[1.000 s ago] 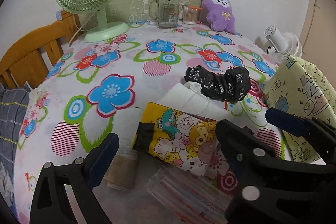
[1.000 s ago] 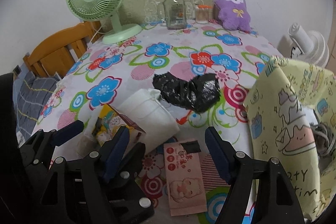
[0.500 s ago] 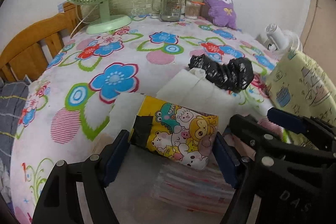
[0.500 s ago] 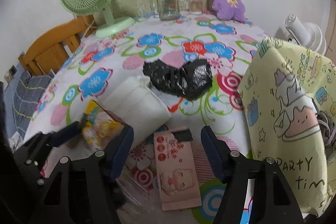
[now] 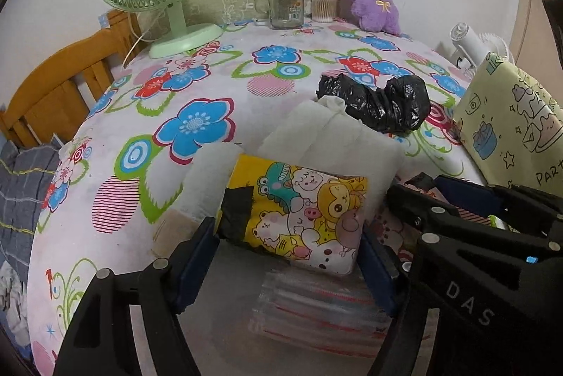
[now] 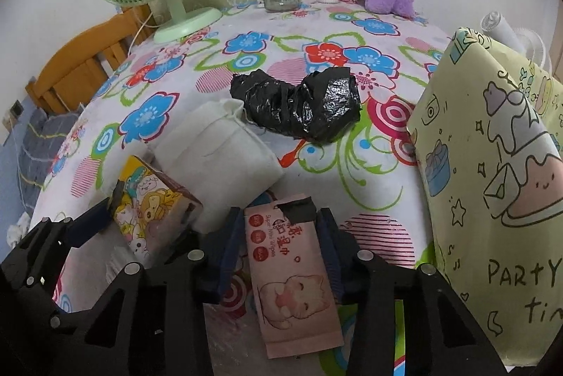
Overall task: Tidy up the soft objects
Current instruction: 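Grasp the pink wet-wipe pack with the right tool while the left grasps the yellow cartoon pack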
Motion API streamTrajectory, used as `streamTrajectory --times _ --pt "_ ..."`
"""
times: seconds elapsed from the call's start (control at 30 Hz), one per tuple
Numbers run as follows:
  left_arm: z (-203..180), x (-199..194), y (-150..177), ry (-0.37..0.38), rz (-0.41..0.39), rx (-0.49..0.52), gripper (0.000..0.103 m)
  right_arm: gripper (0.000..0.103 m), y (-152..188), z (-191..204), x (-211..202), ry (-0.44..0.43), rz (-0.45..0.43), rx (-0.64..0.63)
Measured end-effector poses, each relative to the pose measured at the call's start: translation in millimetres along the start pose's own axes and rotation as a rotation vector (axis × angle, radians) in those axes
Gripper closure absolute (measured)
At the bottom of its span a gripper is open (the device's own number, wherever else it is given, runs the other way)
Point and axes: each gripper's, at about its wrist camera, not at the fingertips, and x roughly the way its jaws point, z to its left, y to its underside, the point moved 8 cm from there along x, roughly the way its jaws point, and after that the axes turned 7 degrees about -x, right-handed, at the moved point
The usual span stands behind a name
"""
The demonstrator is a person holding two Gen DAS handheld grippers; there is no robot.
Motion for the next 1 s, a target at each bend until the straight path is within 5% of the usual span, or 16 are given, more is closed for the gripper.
streamTrajectory --times 1.0 --pt "-16.5 -68.1 -37.4 0.027 -0.148 -0.039 0.029 0.06 -36.6 -3.2 -74.1 -0.002 -0.168 -0.007"
